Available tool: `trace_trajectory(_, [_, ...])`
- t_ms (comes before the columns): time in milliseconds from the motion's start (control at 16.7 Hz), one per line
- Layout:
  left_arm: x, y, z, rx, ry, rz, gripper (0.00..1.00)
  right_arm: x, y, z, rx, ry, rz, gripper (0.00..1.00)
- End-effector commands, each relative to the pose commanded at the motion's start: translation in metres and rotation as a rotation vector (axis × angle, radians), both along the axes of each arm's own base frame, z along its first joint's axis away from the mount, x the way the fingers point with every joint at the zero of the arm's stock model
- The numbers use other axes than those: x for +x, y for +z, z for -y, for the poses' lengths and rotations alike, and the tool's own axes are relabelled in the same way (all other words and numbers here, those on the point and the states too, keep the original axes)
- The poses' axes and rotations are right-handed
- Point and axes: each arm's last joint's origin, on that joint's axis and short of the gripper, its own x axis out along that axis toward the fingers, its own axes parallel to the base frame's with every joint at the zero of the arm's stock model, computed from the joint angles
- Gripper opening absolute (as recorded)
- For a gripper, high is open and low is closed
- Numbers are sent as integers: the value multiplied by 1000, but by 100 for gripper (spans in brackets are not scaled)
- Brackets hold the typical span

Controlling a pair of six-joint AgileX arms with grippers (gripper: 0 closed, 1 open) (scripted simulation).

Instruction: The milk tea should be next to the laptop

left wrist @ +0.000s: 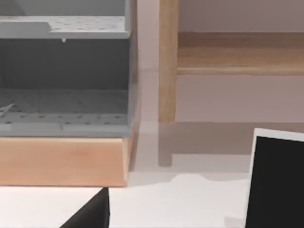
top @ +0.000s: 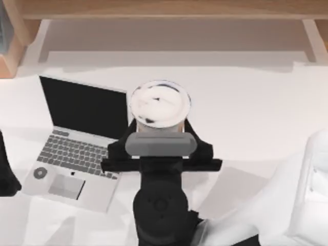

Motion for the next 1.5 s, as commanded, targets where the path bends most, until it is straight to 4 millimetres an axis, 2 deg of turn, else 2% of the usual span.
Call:
trace_trajectory(420, [0,0,0,0,0,0,100,-21,14,-9,92,74,48,0])
trace_trajectory(600, [0,0,0,0,0,0,100,-24,15,-13,112,88,58,0])
trace_trajectory(900, [0,0,0,0,0,0,100,-12,0,-12,84,49,42,0])
trace_trajectory(1200, [0,0,0,0,0,0,100,2,-30,1,-10,-8,-5,0])
trace_trajectory(1500, [0,0,0,0,0,0,100,2,-32,2,-18,-10,-9,0])
